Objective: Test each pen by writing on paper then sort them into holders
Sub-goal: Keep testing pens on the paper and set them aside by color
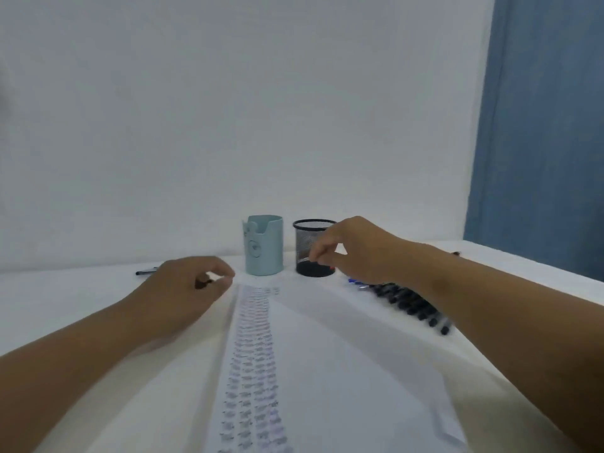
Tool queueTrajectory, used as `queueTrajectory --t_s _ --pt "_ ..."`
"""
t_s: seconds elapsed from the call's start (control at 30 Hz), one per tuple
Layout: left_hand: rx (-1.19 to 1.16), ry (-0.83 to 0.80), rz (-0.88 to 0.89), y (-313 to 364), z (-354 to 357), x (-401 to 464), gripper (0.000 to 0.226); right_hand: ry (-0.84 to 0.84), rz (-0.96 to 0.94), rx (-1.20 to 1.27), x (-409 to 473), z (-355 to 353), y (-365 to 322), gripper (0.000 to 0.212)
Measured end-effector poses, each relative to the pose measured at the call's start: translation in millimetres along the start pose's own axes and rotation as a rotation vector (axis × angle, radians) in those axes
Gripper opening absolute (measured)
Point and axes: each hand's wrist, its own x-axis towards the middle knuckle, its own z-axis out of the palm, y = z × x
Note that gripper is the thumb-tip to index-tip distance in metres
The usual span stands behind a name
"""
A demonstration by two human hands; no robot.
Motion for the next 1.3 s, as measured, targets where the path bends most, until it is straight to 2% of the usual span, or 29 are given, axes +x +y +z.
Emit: queueTrajectory --t_s 0.07,0.13,0.27,0.33,0.47,0.6,0.77,0.83,0.93,1.0,1.07,1.17,1.2,1.3 --pt "0.065 0.044 0.016 -19 -10 5 0.020 -0.067 -0.038 0.012 21 21 -19 0.016" --pt "0.190 0.023 0.031 -43 -19 8 0.036 -0.139 -0.062 0.024 37 37 -35 0.014" --pt "0.302 -0.044 -0.092 -71 -31 8 0.044 -0.237 -0.156 -0.005 61 60 -49 0.012" --pt "0.303 -0.033 -0.105 -72 -31 11 0.043 -0.251 -0.182 -0.012 65 74 -48 0.011" --pt "0.364 -0.021 -0.055 -66 -21 20 0.027 -0.120 -0.221 0.042 58 98 -36 0.010" --pt "0.402 0.008 -0.049 -63 -17 25 0.009 -0.101 -0.223 0.104 53 101 -30 0.013" --pt "0.431 -0.048 0.011 -59 -19 20 0.019 -0.094 -0.216 0.114 51 101 -31 0.013" --pt "0.402 0.002 0.068 -55 -20 19 0.029 -0.082 -0.213 0.123 50 100 -32 0.013" --pt "0.090 0.274 0.111 -39 -21 16 0.030 -0.062 -0.187 0.122 46 99 -33 0.013" --pt "-0.205 0.441 -0.011 -24 -23 14 0.022 -0.007 -0.171 0.139 43 97 -35 0.013" --pt "-0.533 0.534 -0.151 -11 -23 14 0.014 0.065 -0.134 0.260 40 96 -39 0.013" --pt "-1.099 0.524 -0.293 3 -22 11 0.026 0.044 0.022 0.662 37 95 -51 0.020" --pt "-1.205 0.500 -0.320 6 -22 10 0.026 0.024 0.066 0.793 37 94 -55 0.023" --pt "-1.215 0.389 -0.336 9 -16 7 0.014 0.010 0.209 1.195 39 86 -65 0.031"
